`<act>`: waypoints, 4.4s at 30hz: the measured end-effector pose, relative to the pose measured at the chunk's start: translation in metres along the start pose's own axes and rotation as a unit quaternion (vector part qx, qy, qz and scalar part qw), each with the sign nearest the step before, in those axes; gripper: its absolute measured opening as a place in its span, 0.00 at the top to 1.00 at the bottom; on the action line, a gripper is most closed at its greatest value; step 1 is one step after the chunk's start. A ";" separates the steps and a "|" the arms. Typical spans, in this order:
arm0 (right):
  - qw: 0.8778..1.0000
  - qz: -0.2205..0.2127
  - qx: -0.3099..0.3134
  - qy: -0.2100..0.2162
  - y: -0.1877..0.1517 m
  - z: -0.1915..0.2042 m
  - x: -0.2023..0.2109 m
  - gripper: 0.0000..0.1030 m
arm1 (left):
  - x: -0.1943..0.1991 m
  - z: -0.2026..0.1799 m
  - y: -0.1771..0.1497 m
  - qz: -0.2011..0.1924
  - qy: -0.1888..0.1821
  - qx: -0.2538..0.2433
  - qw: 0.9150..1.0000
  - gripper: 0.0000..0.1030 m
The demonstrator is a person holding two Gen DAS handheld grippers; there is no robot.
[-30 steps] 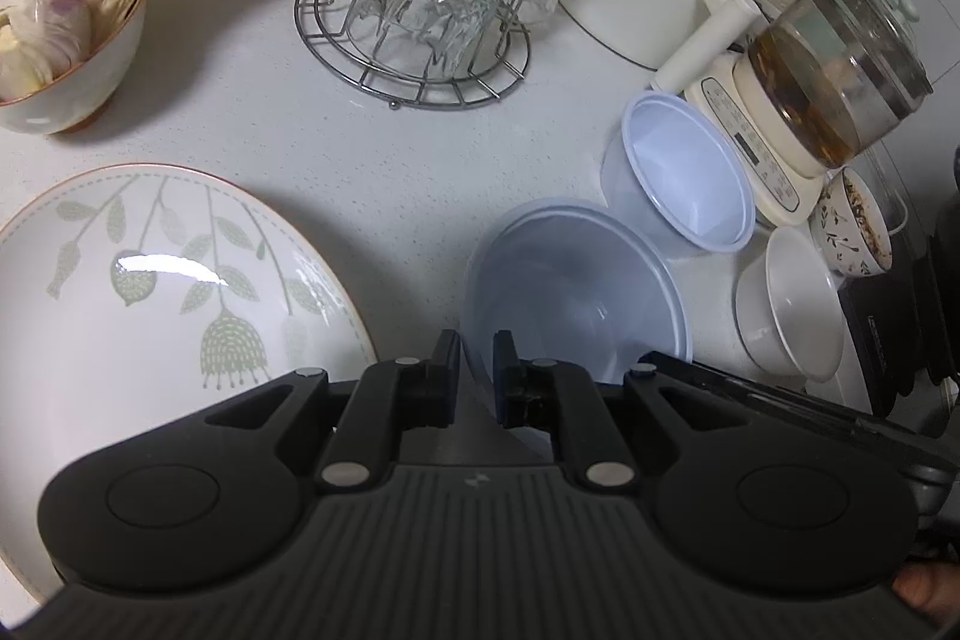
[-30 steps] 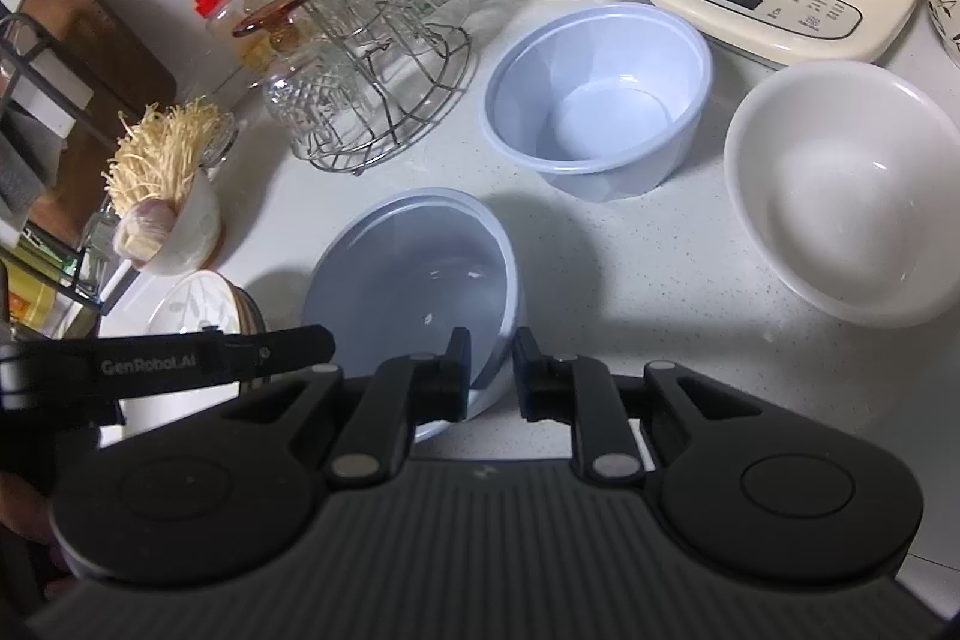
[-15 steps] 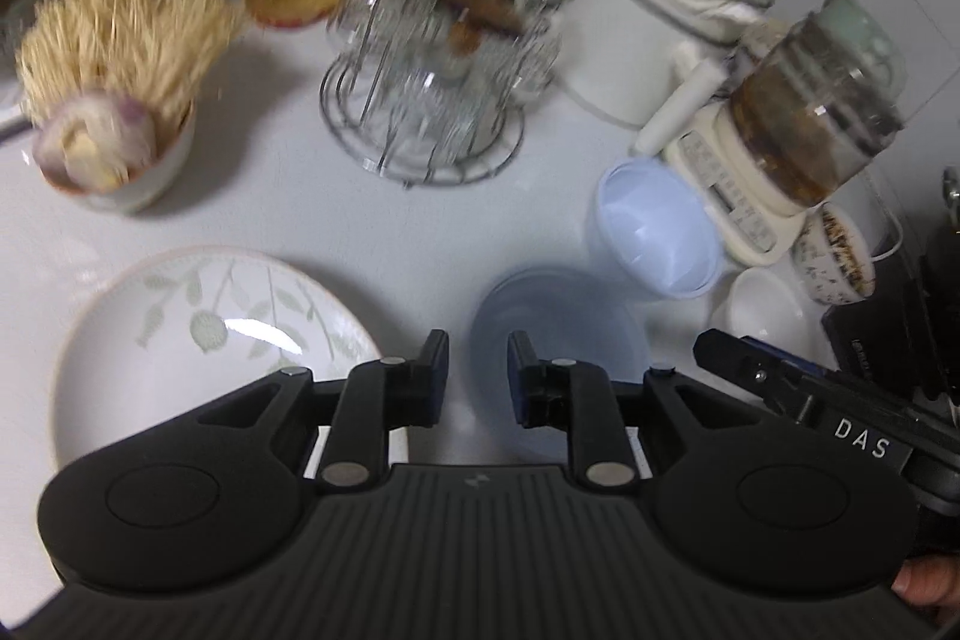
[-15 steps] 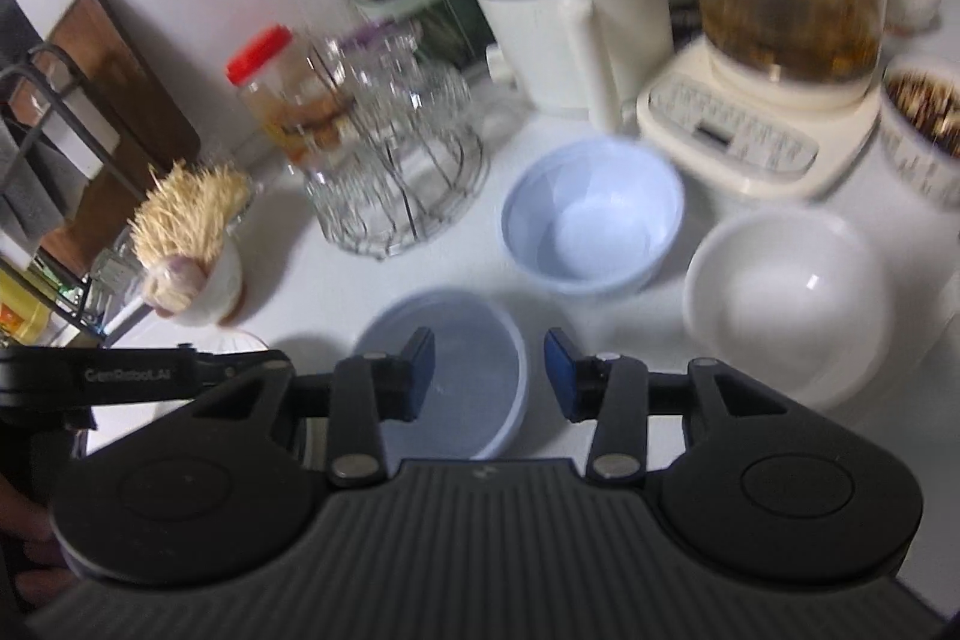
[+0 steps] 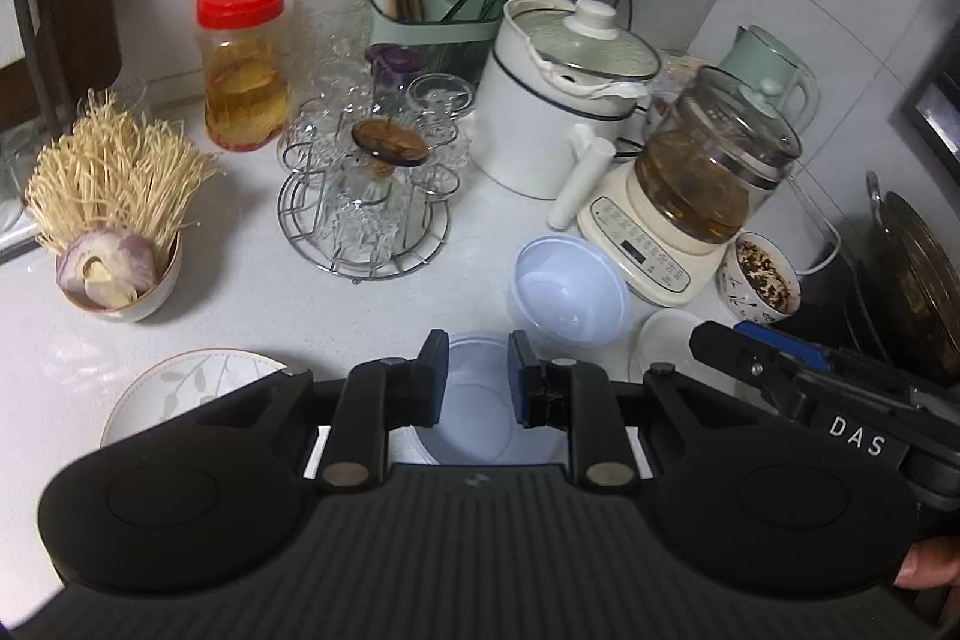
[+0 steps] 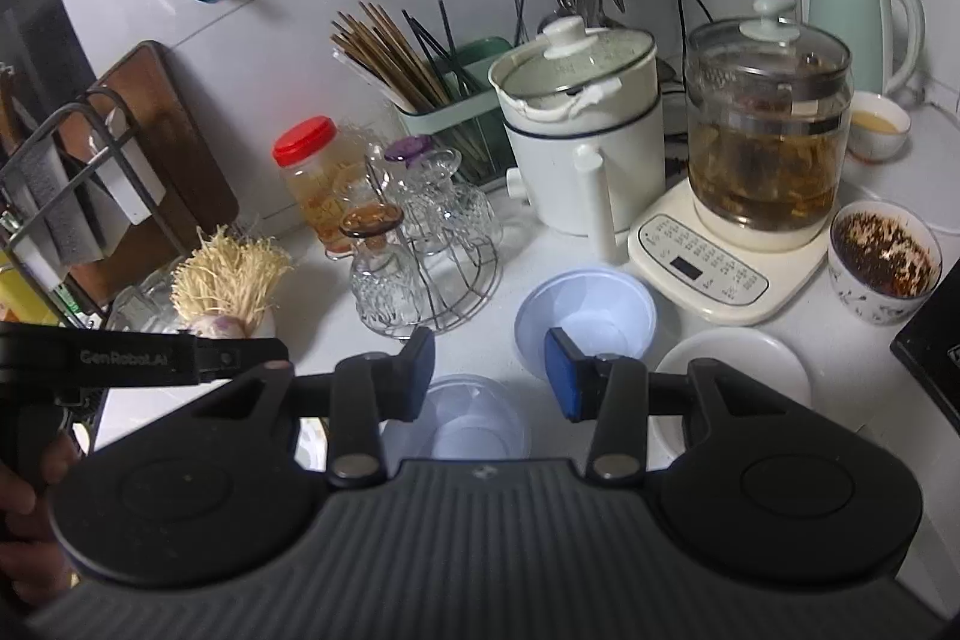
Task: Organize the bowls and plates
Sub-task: 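Lift the light blue bowl with both grippers and carry it over the other blue bowl, then lower the light blue bowl into the other blue bowl and open both grippers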
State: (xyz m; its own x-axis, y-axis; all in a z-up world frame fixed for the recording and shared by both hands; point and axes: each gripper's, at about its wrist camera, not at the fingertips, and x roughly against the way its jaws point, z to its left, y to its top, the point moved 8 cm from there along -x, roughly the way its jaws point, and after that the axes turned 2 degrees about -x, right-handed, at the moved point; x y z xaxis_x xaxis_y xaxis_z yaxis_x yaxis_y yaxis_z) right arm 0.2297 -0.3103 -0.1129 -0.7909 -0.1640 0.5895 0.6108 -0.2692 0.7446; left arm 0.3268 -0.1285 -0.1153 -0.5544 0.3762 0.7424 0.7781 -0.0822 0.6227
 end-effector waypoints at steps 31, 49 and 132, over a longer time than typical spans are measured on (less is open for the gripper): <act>0.998 0.012 -0.045 -0.047 -0.006 -0.056 0.010 0.57 | -0.048 -0.040 0.000 0.046 -0.033 -0.007 0.998 0.76; 0.997 0.030 -0.053 -0.054 0.017 -0.080 -0.033 0.57 | -0.105 -0.017 0.026 0.065 0.004 0.004 0.998 0.54; 0.997 -0.005 -0.080 -0.018 0.052 -0.042 -0.045 0.83 | -0.085 -0.028 0.084 0.020 -0.059 0.029 0.998 0.88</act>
State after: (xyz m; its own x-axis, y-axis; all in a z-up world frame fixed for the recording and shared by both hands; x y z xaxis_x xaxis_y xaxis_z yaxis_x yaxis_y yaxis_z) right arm 0.2954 -0.3572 -0.1137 -0.7930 -0.1268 0.5959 0.5873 -0.4192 0.6923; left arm 0.4308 -0.1936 -0.1193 -0.4864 0.4798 0.7302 0.8168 -0.0471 0.5750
